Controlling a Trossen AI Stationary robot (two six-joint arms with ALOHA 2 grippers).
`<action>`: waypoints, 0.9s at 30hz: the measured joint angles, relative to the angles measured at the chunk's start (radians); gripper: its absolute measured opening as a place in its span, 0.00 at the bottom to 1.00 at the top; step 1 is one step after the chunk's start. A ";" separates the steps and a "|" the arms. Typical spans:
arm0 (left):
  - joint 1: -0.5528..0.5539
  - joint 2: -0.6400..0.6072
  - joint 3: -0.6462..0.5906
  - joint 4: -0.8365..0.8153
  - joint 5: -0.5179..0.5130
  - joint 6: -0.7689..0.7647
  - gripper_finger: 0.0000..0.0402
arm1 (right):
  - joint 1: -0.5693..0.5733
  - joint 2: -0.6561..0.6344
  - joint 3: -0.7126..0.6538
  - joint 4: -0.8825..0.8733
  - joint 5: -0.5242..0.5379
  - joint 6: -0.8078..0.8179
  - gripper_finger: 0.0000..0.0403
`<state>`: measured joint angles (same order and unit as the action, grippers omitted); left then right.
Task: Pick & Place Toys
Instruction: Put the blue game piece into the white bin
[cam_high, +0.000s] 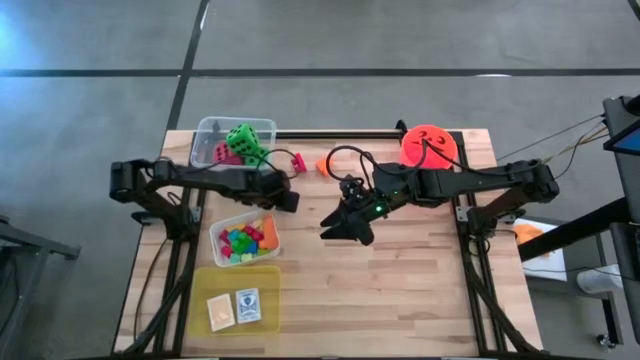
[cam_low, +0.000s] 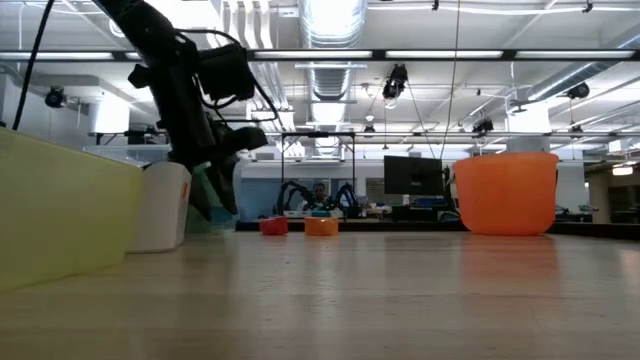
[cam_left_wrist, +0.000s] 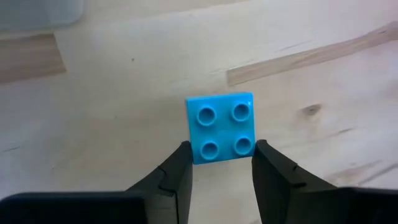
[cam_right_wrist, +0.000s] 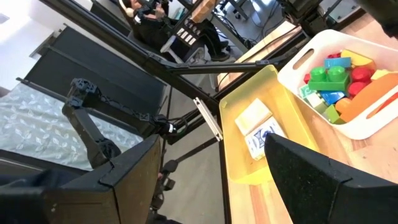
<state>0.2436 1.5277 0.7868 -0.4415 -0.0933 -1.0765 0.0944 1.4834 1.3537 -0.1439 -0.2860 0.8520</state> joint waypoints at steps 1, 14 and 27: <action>0.000 -0.012 0.000 0.000 0.000 0.004 0.29 | 0.000 0.000 0.000 0.000 -0.001 0.000 0.70; -0.001 -0.242 0.000 -0.018 0.134 0.157 0.29 | 0.000 -0.003 0.000 0.000 -0.005 -0.008 0.70; -0.260 -0.416 0.000 -0.094 0.334 0.261 0.29 | 0.000 -0.035 0.000 -0.010 -0.032 -0.045 0.70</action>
<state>-0.0166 1.1117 0.7868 -0.5351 0.2408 -0.8158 0.0940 1.4479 1.3537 -0.1542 -0.3176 0.8073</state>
